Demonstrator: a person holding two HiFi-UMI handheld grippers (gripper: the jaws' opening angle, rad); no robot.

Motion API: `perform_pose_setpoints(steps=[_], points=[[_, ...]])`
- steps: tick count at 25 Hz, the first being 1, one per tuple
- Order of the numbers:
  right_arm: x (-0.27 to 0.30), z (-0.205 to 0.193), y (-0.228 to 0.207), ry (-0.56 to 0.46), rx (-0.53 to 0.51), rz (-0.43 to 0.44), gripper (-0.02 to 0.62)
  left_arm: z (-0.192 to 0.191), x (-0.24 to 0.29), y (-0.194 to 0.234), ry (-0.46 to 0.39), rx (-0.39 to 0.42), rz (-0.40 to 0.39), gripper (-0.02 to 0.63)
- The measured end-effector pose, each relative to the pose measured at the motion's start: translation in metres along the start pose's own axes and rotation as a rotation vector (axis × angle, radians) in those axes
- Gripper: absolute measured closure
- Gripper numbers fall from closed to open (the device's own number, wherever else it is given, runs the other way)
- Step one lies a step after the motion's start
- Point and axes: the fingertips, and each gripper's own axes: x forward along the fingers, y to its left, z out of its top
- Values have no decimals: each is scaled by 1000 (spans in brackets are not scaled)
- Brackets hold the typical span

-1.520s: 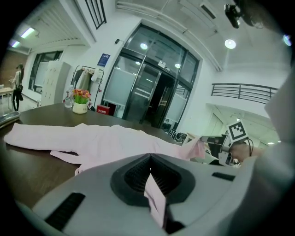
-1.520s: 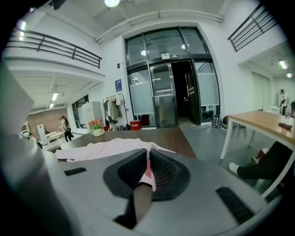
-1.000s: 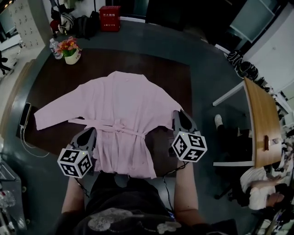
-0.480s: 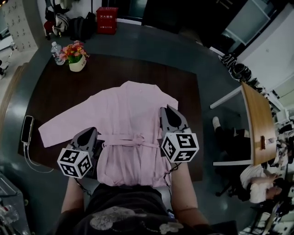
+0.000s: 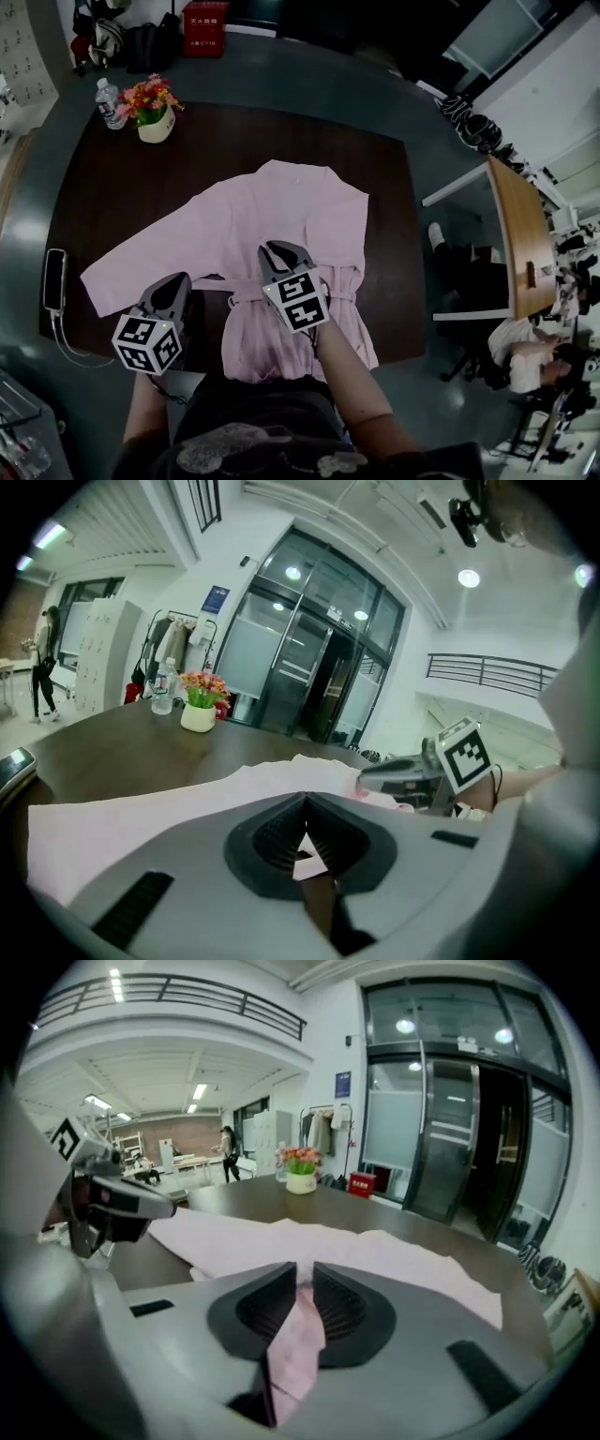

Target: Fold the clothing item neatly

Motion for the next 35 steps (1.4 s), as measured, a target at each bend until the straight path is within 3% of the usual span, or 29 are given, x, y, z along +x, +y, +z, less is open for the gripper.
perform_pose_setpoints(steps=[5,9,11,13,17,21,25,26,27,31,35], points=[[27,-33,48,94,-41,105,501,-2,0,5,14,7,-25,595],[27,-31,73,46,-28,158,494,-1,2,13,16,14,-33,597],[19,-27,62,1,19,106,494,-1,4,15,19,17,-35,595],[9,-36,31,-10,106,0,494,-1,6,15,23,18,-43,595],[-1,-69,-43,55,384,-187,494,-3,10,15,41,29,-60,595],[15,-88,-66,125,595,-199,494,-9,14,18,53,10,-67,595],[35,-100,-70,246,584,-251,499,-13,14,26,64,2,-59,595],[35,-96,-72,241,581,-268,558,-12,14,29,63,-1,-56,595],[33,-89,-73,218,586,-278,592,-11,13,33,59,-4,-51,597],[32,-45,-62,116,556,-257,592,-11,7,47,51,-24,-28,595],[52,15,-31,10,411,-129,592,-14,0,60,51,-42,-1,597]])
